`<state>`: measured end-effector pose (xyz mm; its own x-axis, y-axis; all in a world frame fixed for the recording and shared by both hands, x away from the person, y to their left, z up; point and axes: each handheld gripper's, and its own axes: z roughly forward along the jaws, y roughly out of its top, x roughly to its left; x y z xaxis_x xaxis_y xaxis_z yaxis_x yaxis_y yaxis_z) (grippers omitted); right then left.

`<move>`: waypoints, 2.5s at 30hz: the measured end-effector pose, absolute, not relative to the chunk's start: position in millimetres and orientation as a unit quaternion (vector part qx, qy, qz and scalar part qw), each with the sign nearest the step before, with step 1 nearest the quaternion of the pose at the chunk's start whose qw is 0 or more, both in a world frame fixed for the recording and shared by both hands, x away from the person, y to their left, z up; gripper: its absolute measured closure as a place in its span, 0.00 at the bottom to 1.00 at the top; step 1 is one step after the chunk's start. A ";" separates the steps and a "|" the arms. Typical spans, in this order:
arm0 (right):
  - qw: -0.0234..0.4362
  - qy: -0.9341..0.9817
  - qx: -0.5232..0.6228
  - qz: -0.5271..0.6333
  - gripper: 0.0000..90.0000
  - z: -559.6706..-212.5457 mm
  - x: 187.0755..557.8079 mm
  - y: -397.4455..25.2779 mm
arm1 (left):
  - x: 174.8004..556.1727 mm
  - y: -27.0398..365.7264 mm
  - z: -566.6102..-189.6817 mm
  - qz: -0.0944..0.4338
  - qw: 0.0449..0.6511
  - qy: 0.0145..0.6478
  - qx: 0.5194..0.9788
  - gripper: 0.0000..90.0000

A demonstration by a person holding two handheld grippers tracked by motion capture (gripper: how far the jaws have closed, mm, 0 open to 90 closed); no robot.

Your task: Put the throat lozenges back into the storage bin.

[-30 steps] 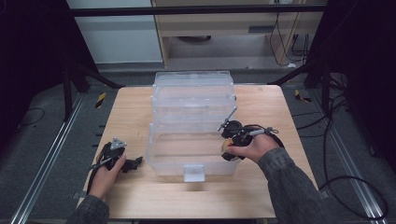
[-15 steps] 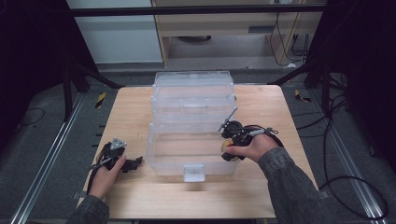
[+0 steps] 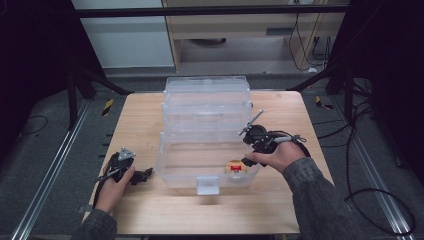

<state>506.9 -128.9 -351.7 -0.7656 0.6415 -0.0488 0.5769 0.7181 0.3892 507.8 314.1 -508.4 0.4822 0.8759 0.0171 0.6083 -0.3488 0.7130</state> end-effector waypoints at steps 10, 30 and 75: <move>0.114 0.923 0.322 0.176 0.37 -339.4 506.6 -135.0 | 506.4 317.7 -503.5 0.205 0.331 0.455 0.801 0.04; 0.178 0.921 0.283 0.198 0.27 -305.3 528.6 -141.2 | 478.9 293.3 -411.3 0.217 0.389 0.336 0.830 0.03; 0.258 0.916 0.223 0.210 0.46 -268.3 589.4 -91.4 | 467.5 201.1 -387.8 0.153 0.341 0.166 0.912 0.04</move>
<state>589.4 -91.4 -268.3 -0.7671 0.5167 -0.3802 0.3000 0.8128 0.4993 467.5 201.1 -387.8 0.8979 0.4079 0.1654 0.1990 -0.7115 0.6739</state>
